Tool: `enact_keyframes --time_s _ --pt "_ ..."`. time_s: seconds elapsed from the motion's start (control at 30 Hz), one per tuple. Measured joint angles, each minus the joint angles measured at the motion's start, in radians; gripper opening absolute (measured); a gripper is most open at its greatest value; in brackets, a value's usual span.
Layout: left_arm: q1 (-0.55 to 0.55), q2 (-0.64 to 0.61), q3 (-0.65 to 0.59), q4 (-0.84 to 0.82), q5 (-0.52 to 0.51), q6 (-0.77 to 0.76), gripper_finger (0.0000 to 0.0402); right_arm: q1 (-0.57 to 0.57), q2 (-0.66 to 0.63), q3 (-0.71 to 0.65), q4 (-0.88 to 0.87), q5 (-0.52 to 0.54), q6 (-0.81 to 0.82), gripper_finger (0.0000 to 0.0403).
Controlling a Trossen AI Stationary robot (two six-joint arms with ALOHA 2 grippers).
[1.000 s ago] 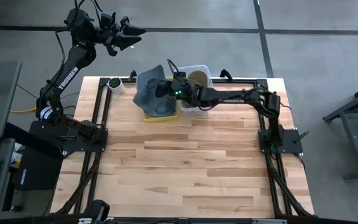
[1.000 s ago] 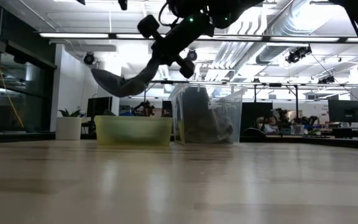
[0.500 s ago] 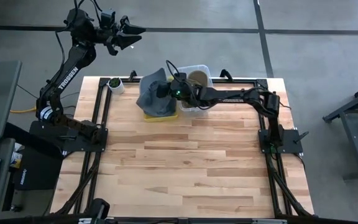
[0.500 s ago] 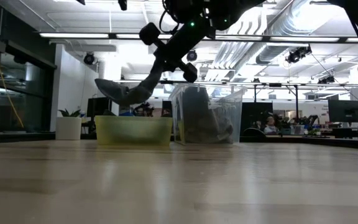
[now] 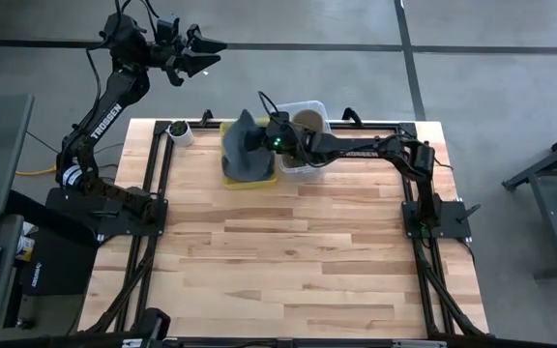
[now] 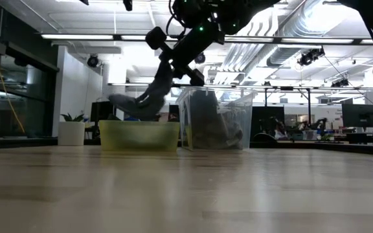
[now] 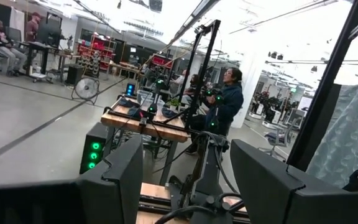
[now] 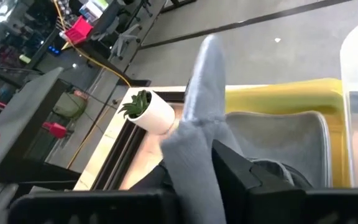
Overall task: Pick & Place hat
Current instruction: Put the blue cap into the yellow bin
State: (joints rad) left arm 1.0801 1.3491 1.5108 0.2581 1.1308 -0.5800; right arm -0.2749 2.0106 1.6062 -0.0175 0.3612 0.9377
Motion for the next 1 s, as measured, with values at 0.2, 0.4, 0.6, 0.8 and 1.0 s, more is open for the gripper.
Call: enact_keyframes --time_s 0.2,0.4,0.6,0.8,1.0 --pt "0.0 0.0 0.0 0.0 0.0 0.0 0.0201 0.0 0.0 0.0 0.006 -0.004 -0.003 0.0082" --pt "0.0 0.0 0.0 0.0 0.001 -0.001 0.0201 -0.001 0.0 0.0 0.06 -0.03 -0.02 0.0119" --pt "0.0 0.0 0.0 0.0 0.007 -0.004 0.0201 -0.002 0.0 0.0 0.137 -0.046 -0.062 0.0127" --pt "0.0 0.0 0.0 0.0 0.009 -0.007 0.0201 -0.002 0.0 0.0 0.132 -0.055 -0.066 0.0111" --pt "0.0 0.0 0.0 0.0 0.013 -0.016 0.0201 -0.003 0.0 0.0 0.116 -0.097 -0.106 0.009"
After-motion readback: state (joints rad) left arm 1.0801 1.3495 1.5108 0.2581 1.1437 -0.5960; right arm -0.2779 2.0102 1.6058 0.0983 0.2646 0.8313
